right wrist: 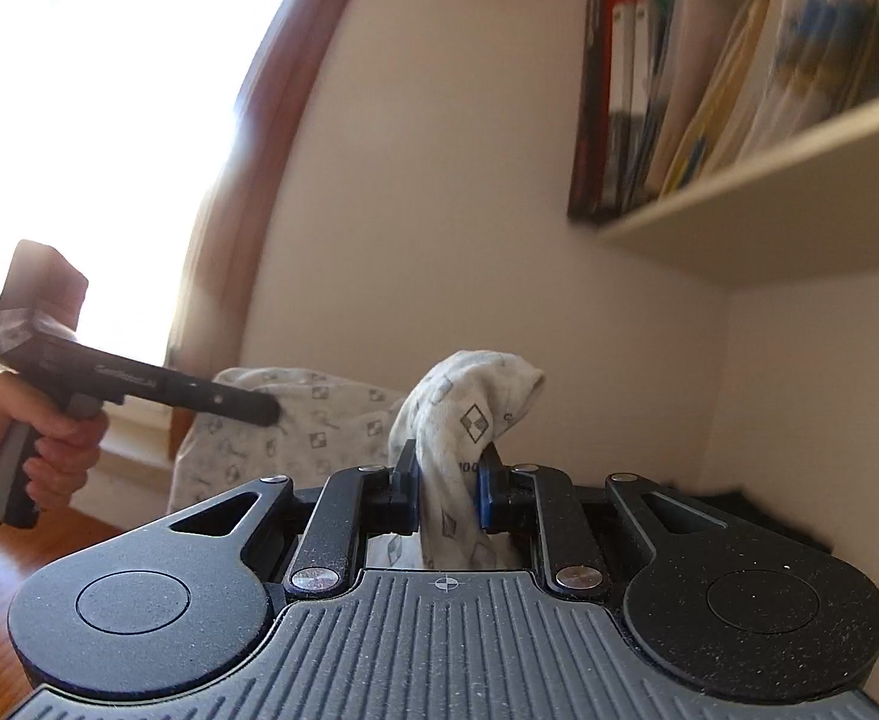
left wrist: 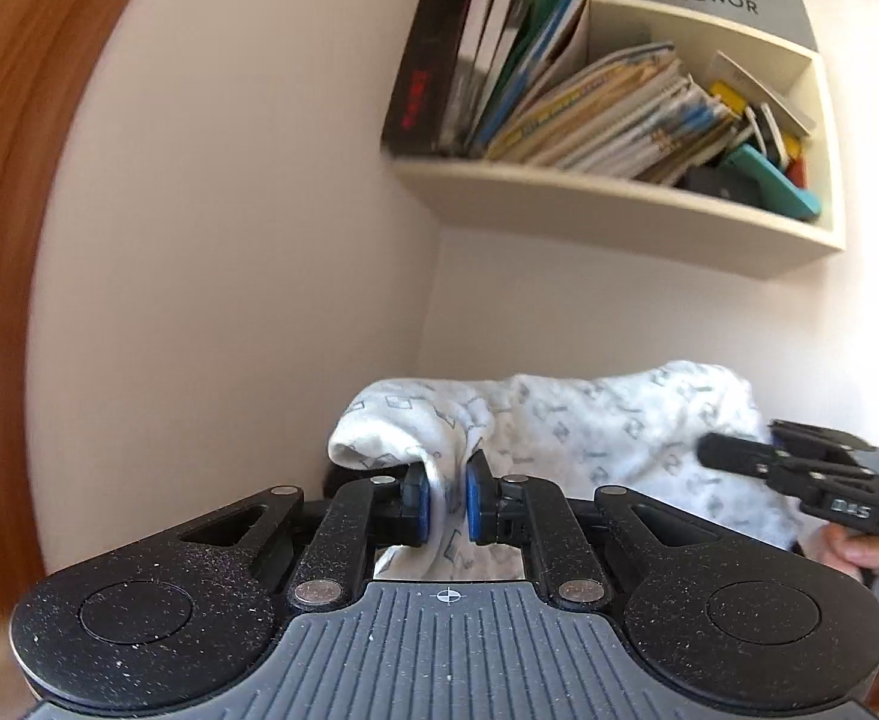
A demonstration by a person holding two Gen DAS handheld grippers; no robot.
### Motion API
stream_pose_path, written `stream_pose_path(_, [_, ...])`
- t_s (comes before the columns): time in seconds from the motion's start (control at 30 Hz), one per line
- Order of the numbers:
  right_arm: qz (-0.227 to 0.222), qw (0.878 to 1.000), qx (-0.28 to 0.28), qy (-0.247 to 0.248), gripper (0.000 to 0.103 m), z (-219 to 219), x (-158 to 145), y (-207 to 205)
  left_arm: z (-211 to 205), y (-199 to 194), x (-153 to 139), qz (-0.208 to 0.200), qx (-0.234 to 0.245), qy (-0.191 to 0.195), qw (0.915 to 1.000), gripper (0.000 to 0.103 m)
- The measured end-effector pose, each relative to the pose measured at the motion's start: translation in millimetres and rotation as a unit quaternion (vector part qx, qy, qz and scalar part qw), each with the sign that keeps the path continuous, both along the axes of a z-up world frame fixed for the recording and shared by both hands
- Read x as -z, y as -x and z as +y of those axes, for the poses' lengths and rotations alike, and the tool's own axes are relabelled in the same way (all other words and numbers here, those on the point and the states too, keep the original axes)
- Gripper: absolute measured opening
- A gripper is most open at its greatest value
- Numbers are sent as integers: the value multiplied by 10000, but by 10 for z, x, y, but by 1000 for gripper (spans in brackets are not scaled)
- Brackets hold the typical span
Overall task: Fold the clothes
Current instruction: 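Carry the folded cloth with both tools onto the clothes stack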
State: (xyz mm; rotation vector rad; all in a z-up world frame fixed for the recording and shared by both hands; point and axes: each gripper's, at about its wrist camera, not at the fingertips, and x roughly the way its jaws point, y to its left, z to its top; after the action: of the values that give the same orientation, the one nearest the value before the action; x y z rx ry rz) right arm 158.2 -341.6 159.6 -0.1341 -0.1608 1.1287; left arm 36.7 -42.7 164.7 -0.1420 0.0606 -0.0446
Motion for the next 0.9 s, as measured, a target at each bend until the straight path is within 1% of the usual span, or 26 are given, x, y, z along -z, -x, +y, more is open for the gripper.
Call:
stream_pose_path(0.1, [-239, 9996, 113, -100, 18, 23, -261, -123, -16, -253, -286, -198, -4, -177, 9996, 12])
stream_pose_path(0.2, [-237, 9991, 199, -281, 18, -24, -519, -321, -18, -582, -613, -390, -23, -364, 9986, 11])
stream_pose_path(0.27, [-200, 9984, 295, -440, 18, -51, -643, -503, -17, -898, -843, -517, -23, -475, 9975, 11])
stream_pose_path(0.37, [-106, 9958, 507, -757, 18, -90, -760, -831, -53, -1405, -1110, -627, 5, -577, 9964, 9])
stream_pose_path(0.43, [-129, 9930, 722, -928, 18, -77, -762, -1116, -140, -1889, -1200, -586, 60, -703, 9958, 9])
stream_pose_path(0.47, [-52, 9913, 904, -957, 18, -49, -723, -1313, -181, -2190, -1198, -485, 45, -777, 9958, 9])
stream_pose_path(0.53, [292, 9854, 1397, -926, 18, 41, -590, -1799, -256, -2881, -1125, -160, -53, -946, 9954, 9])
stream_pose_path(0.57, [675, 9811, 1605, -844, 20, 84, -490, -2097, -296, -3255, -1031, 176, -110, -1011, 9947, 10])
stream_pose_path(0.6, [1184, 9740, 1816, -664, 24, 120, -337, -2421, -336, -3629, -870, 694, -221, -1076, 9915, 12])
stream_pose_path(0.63, [1472, 9661, 2073, -458, 25, 130, -167, -2652, -378, -3931, -693, 1201, -360, -1201, 9848, 12])
stream_pose_path(0.67, [1619, 9584, 2335, -261, 25, 121, 0, -2818, -418, -4095, -548, 1452, -431, -1352, 9792, 12])
stream_pose_path(0.7, [1679, 9544, 2461, -179, 25, 83, 121, -2915, -453, -4175, -433, 1501, -449, -1488, 9764, 12])
stream_pose_path(0.73, [1656, 9548, 2459, -209, 25, 20, 198, -2948, -462, -4198, -362, 1468, -365, -1493, 9772, 12])
stream_pose_path(0.77, [1658, 9550, 2450, -222, 25, -26, 246, -2982, -447, -4171, -331, 1360, -188, -1379, 9809, 18])
stream_pose_path(0.8, [1688, 9558, 2393, -269, 26, -55, 256, -3010, -437, -4136, -313, 1287, -115, -1292, 9832, 24])
stream_pose_path(0.83, [1705, 9579, 2284, -354, 26, -73, 250, -3029, -431, -4096, -307, 1247, -137, -1230, 9844, 34])
stream_pose_path(0.87, [1695, 9607, 2160, -406, 27, -65, 230, -3042, -424, -4055, -301, 1206, -159, -1169, 9857, 38])
stream_pose_path(0.9, [1675, 9637, 2034, -433, 30, -41, 205, -3054, -418, -4013, -296, 1199, -138, -1098, 9866, 38])
